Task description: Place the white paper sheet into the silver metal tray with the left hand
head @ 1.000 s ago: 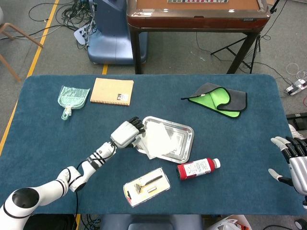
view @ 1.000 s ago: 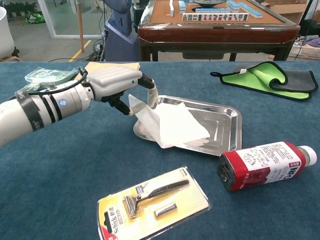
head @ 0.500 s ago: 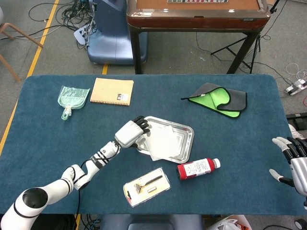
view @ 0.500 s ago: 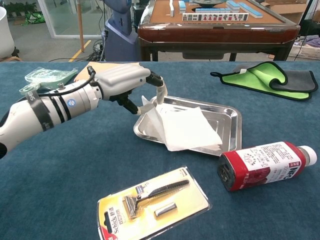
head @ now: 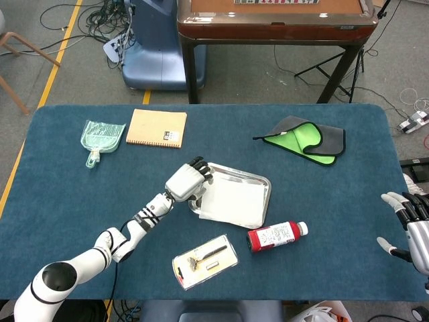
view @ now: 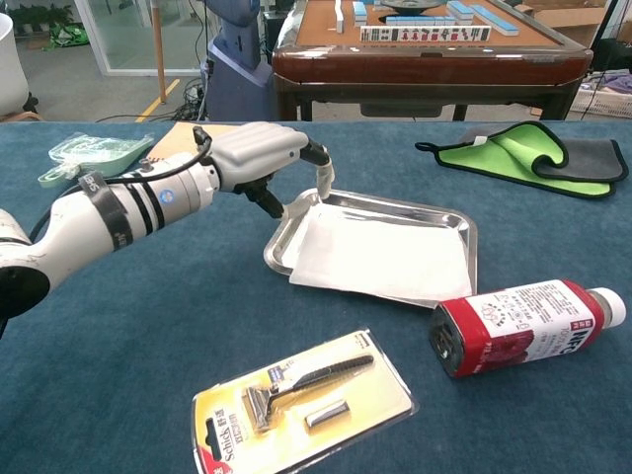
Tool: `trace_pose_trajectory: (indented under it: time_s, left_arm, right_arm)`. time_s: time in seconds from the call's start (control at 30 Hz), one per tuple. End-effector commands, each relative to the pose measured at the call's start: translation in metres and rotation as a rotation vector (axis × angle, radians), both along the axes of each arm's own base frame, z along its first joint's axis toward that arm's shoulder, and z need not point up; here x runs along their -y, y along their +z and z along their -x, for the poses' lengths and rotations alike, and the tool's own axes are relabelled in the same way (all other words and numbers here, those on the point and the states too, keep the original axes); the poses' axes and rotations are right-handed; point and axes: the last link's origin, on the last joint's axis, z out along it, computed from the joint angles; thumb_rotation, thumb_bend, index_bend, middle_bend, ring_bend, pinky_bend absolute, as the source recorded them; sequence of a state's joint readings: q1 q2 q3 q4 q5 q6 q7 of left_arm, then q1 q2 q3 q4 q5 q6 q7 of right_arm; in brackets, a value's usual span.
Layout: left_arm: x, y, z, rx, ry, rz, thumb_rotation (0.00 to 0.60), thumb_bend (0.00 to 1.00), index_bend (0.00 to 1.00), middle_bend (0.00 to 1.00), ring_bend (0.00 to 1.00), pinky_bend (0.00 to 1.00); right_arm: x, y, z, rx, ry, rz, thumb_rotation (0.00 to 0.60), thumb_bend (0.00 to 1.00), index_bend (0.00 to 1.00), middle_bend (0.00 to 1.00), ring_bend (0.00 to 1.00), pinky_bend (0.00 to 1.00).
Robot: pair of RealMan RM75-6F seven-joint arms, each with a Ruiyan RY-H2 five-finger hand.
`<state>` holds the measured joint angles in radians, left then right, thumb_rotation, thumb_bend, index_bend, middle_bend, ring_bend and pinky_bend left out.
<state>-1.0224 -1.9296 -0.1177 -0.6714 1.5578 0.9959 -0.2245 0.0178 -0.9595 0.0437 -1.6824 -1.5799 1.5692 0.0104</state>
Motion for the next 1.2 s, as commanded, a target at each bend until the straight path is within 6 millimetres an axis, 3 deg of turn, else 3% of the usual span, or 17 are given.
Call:
trace_pose_trajectory:
  time_s: [0.03, 0.13, 0.23, 0.37, 0.43, 0.5, 0.63, 0.77, 0.97, 1.2]
  left_arm:
    - [-0.001, 0.003, 0.003, 0.001, 0.013, -0.018, 0.600, 0.38, 0.38, 0.27, 0.18, 0.11]
    - [0.004, 0.011, 0.006, 0.000, 0.002, -0.032, 0.600, 0.38, 0.36, 0.30, 0.23, 0.11]
    - [0.011, 0.018, 0.008, -0.002, 0.000, -0.021, 0.600, 0.38, 0.37, 0.42, 0.37, 0.14]
    - [0.019, 0.027, 0.008, -0.017, 0.018, 0.032, 0.600, 0.38, 0.38, 0.65, 0.59, 0.52]
    - [0.023, 0.030, 0.008, -0.030, 0.022, 0.062, 0.590, 0.38, 0.38, 0.74, 0.68, 0.64]
    - [0.029, 0.032, 0.008, -0.048, 0.023, 0.105, 0.523, 0.38, 0.36, 0.84, 0.78, 0.80]
    - [0.039, 0.033, 0.008, -0.095, 0.024, 0.185, 0.327, 0.40, 0.33, 0.98, 0.92, 0.96]
    - [0.047, 0.033, 0.005, -0.128, 0.052, 0.272, 0.161, 0.45, 0.26, 1.00, 1.00, 1.00]
    - [0.053, 0.033, 0.002, -0.177, 0.053, 0.321, 0.098, 0.47, 0.23, 1.00, 1.00, 1.00]
    - [0.066, 0.029, -0.003, -0.213, 0.034, 0.371, 0.084, 0.47, 0.23, 1.00, 1.00, 1.00]
  right_arm:
    - [0.000, 0.000, 0.000, 0.000, 0.001, -0.001, 0.600, 0.05, 0.20, 0.20, 0.12, 0.14]
    - [0.001, -0.001, 0.000, 0.000, 0.002, -0.005, 0.600, 0.05, 0.20, 0.20, 0.12, 0.14]
    - [0.003, -0.003, 0.000, 0.005, 0.007, -0.013, 0.600, 0.05, 0.20, 0.20, 0.12, 0.14]
    - [0.005, -0.005, -0.001, 0.008, 0.013, -0.019, 0.600, 0.05, 0.20, 0.20, 0.12, 0.14]
    - [0.005, -0.005, 0.000, 0.008, 0.013, -0.019, 0.600, 0.05, 0.20, 0.20, 0.12, 0.14]
    - [0.006, -0.005, 0.000, 0.008, 0.012, -0.019, 0.600, 0.05, 0.20, 0.20, 0.12, 0.14]
    - [0.006, -0.005, 0.000, 0.007, 0.013, -0.021, 0.600, 0.05, 0.20, 0.20, 0.12, 0.14]
    - [0.007, -0.005, 0.000, 0.007, 0.012, -0.024, 0.600, 0.05, 0.20, 0.20, 0.12, 0.14]
    - [0.008, -0.006, 0.001, 0.009, 0.007, -0.024, 0.600, 0.05, 0.20, 0.20, 0.12, 0.14]
    - [0.008, -0.006, 0.004, 0.011, -0.002, -0.024, 0.600, 0.05, 0.20, 0.20, 0.12, 0.14]
